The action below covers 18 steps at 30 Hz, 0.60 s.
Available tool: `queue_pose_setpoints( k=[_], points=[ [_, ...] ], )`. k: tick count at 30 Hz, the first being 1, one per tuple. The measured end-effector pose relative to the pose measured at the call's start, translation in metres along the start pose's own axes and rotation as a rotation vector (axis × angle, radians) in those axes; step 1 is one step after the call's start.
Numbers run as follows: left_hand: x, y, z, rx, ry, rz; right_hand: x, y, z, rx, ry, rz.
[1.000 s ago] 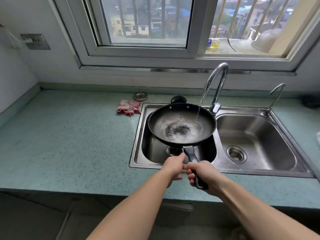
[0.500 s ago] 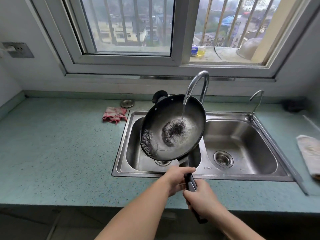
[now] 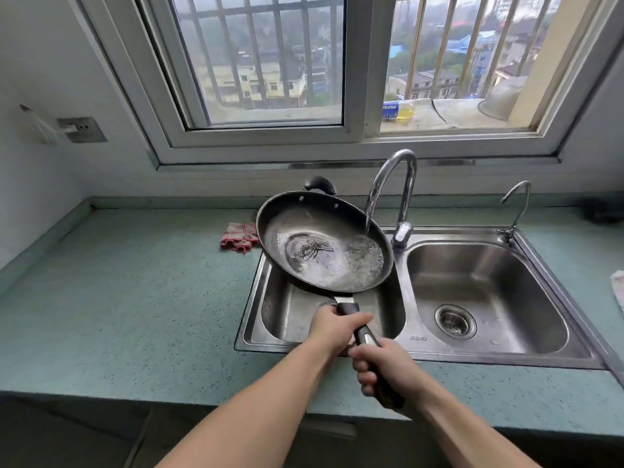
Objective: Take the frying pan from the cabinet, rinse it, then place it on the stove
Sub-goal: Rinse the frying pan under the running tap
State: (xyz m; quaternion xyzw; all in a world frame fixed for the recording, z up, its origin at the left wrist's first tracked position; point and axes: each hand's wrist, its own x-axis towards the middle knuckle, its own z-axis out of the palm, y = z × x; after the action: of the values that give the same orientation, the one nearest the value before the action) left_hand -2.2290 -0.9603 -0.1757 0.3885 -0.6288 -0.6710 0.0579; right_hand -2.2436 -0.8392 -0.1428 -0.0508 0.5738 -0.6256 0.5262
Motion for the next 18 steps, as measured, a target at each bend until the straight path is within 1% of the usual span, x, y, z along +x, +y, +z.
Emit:
queue_pose_setpoints(
  k=[3, 6, 9, 11, 16, 18],
  points=[
    [0.000, 0.013, -0.002, -0.061, 0.038, -0.087, -0.009, -0.026, 0.011, 0.059, -0.014, 0.099],
    [-0.005, 0.023, -0.001, -0.161, -0.015, -0.220, -0.019, -0.052, 0.019, 0.014, -0.013, 0.178],
    [-0.016, 0.024, 0.007, -0.244, -0.115, -0.267, -0.030, -0.061, 0.015, -0.110, 0.014, 0.209],
    [-0.018, 0.019, 0.018, -0.309, -0.177, -0.257, -0.037, -0.063, 0.009, -0.209, 0.049, 0.192],
    [-0.017, 0.018, 0.036, -0.390, -0.295, -0.245, -0.045, -0.059, -0.007, -0.527, 0.188, 0.044],
    [-0.016, 0.020, 0.040, -0.388, -0.319, -0.224, -0.046, -0.053, -0.011, -0.580, 0.224, -0.016]
  ],
)
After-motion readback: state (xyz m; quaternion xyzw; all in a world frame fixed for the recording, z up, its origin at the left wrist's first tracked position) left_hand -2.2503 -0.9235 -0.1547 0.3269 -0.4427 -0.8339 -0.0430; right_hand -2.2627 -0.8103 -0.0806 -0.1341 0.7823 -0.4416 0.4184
